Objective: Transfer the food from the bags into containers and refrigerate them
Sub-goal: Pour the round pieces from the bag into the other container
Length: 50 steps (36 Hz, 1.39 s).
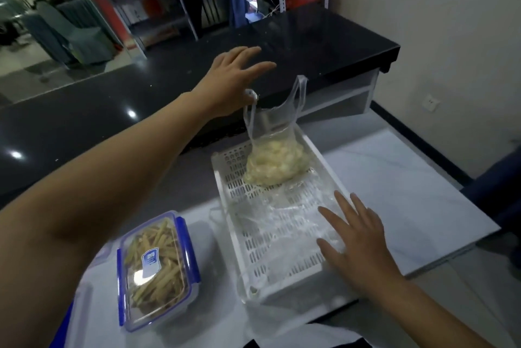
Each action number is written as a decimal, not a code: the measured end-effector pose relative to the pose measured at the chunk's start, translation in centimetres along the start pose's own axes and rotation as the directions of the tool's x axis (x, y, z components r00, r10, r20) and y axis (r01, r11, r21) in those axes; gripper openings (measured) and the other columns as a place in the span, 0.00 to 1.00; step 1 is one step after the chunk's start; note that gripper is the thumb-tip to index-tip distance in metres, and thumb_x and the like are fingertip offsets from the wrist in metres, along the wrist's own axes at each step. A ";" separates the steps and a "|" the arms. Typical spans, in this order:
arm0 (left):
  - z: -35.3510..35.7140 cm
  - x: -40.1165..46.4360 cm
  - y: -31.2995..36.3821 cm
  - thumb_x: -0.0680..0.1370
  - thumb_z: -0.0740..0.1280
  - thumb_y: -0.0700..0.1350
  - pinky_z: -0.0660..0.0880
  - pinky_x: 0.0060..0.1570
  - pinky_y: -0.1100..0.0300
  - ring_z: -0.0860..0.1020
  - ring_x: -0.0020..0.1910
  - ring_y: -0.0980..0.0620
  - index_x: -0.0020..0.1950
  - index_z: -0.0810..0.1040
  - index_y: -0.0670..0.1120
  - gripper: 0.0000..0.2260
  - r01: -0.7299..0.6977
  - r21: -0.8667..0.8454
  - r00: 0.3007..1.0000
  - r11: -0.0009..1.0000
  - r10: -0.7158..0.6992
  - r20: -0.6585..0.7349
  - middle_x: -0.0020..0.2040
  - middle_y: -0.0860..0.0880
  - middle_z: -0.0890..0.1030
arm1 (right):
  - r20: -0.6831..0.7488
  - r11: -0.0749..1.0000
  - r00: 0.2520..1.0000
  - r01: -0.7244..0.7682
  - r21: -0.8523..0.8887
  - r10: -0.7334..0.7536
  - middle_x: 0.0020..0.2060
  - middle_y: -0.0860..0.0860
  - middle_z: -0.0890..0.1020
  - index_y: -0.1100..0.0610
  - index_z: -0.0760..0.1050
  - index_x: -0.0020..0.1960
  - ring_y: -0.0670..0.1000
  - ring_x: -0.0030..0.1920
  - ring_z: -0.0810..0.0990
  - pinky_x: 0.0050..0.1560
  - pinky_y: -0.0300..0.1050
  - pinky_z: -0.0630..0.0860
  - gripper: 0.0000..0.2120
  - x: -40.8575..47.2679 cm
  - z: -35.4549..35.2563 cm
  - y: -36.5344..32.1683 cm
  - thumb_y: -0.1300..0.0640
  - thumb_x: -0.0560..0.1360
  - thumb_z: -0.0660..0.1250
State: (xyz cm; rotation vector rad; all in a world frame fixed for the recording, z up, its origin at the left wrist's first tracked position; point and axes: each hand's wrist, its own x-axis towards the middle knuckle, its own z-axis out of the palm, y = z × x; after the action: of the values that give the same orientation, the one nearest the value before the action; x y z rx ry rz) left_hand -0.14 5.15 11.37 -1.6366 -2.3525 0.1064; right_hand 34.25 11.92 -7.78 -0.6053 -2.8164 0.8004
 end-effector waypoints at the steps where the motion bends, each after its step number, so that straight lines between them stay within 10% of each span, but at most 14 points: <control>1: -0.1 0.9 0.5 0.76 0.72 0.48 0.53 0.75 0.42 0.52 0.80 0.40 0.80 0.58 0.60 0.36 -0.032 0.013 0.999 0.999 0.032 0.011 0.82 0.45 0.55 | 0.001 1.000 1.000 -0.015 0.006 0.015 0.80 0.49 0.54 0.44 0.66 0.75 0.54 0.80 0.47 0.77 0.58 0.48 0.28 0.0 -0.2 0.4 0.43 0.78 0.67; 10: -0.2 6.5 4.2 0.74 0.73 0.50 0.54 0.74 0.41 0.52 0.80 0.40 0.79 0.48 0.67 0.43 -0.190 0.142 0.970 0.971 0.164 0.178 0.82 0.45 0.52 | -0.162 0.976 0.987 0.019 0.219 0.017 0.76 0.51 0.65 0.49 0.74 0.70 0.53 0.78 0.57 0.74 0.60 0.57 0.25 -0.9 -2.2 1.7 0.46 0.74 0.65; 17: -1.0 7.6 5.4 0.78 0.70 0.49 0.60 0.71 0.44 0.64 0.75 0.46 0.59 0.82 0.55 0.10 -0.186 0.014 0.937 0.982 0.173 0.302 0.72 0.52 0.73 | -0.111 0.973 0.991 -0.050 0.227 0.077 0.79 0.45 0.57 0.44 0.68 0.74 0.49 0.80 0.50 0.77 0.53 0.47 0.28 -1.0 -3.3 2.8 0.40 0.75 0.60; 22: -2.9 4.6 4.5 0.79 0.69 0.41 0.76 0.51 0.53 0.82 0.51 0.47 0.57 0.83 0.46 0.08 -0.048 -0.175 0.981 0.983 0.079 0.178 0.51 0.49 0.84 | -0.068 0.945 0.990 -0.093 0.315 0.120 0.79 0.41 0.55 0.39 0.65 0.74 0.44 0.79 0.47 0.77 0.52 0.47 0.26 -0.8 -3.8 3.0 0.40 0.77 0.65; 30: -4.0 -3.6 3.5 0.79 0.69 0.37 0.77 0.56 0.66 0.83 0.51 0.50 0.59 0.83 0.39 0.09 0.121 -0.429 0.970 0.895 -0.198 -0.140 0.52 0.47 0.84 | 0.003 0.790 0.994 -0.085 0.607 0.105 0.74 0.36 0.64 0.35 0.71 0.67 0.40 0.73 0.63 0.72 0.47 0.65 0.26 2.5 -5.6 0.2 0.34 0.70 0.66; 35: -7.9 -7.3 3.4 0.79 0.69 0.37 0.79 0.56 0.62 0.83 0.51 0.59 0.59 0.81 0.43 0.09 0.085 -0.601 0.863 0.795 -0.360 -0.355 0.54 0.48 0.83 | 0.044 0.578 0.994 -0.096 0.811 0.103 0.68 0.33 0.72 0.32 0.72 0.66 0.36 0.67 0.70 0.65 0.41 0.69 0.28 5.4 -5.5 -2.3 0.36 0.67 0.72; 40: -12.9 -10.7 2.4 0.81 0.68 0.38 0.81 0.55 0.52 0.85 0.51 0.46 0.61 0.78 0.37 0.10 0.019 -0.583 0.764 0.812 -0.388 -0.516 0.57 0.43 0.82 | 0.272 0.142 0.962 -0.273 0.952 0.020 0.70 0.39 0.71 0.27 0.65 0.69 0.44 0.65 0.77 0.63 0.52 0.76 0.43 7.6 -3.9 -5.6 0.35 0.59 0.80; 44: -15.2 -14.0 1.9 0.81 0.68 0.35 0.82 0.54 0.51 0.84 0.49 0.47 0.62 0.76 0.31 0.12 0.060 -0.550 0.710 0.833 -0.423 -0.563 0.57 0.43 0.81 | 0.456 -0.232 0.865 -0.497 0.836 -0.210 0.69 0.49 0.76 0.35 0.69 0.71 0.59 0.68 0.76 0.64 0.68 0.73 0.45 9.1 -1.8 -9.8 0.40 0.57 0.83; 50: -18.4 -21.1 1.8 0.79 0.68 0.34 0.80 0.55 0.56 0.84 0.50 0.53 0.62 0.76 0.34 0.12 0.078 -0.596 0.681 0.799 -0.480 -0.554 0.57 0.46 0.81 | 0.428 -0.398 0.649 -0.742 0.539 -0.629 0.74 0.57 0.70 0.51 0.72 0.73 0.65 0.74 0.67 0.71 0.77 0.55 0.36 6.8 2.1 -17.8 0.44 0.68 0.78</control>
State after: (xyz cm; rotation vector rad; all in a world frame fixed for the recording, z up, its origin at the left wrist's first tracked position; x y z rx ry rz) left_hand 13.16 -15.57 24.82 -1.1216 -2.0531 -1.1308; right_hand 21.54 -0.06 0.15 0.0977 -0.4887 3.5340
